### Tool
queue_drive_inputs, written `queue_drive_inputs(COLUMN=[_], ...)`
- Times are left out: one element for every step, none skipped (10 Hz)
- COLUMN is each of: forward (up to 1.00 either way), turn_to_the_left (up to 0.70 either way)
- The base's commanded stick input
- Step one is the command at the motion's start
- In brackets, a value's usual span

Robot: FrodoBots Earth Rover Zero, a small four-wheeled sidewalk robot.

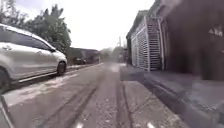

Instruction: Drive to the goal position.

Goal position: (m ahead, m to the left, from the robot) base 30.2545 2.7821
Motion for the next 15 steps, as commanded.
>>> queue_drive_inputs(forward=[0.70,0.70,0.70,0.70,0.70,0.70,0.70,0.70,0.70,0.70,0.70,0.70,0.70,0.70,0.70], turn_to_the_left=[0.01,0.01,0.01,0.01,0.01,0.01,0.01,0.01,0.01,0.01,0.01,0.01,0.01,0.01,0.01])
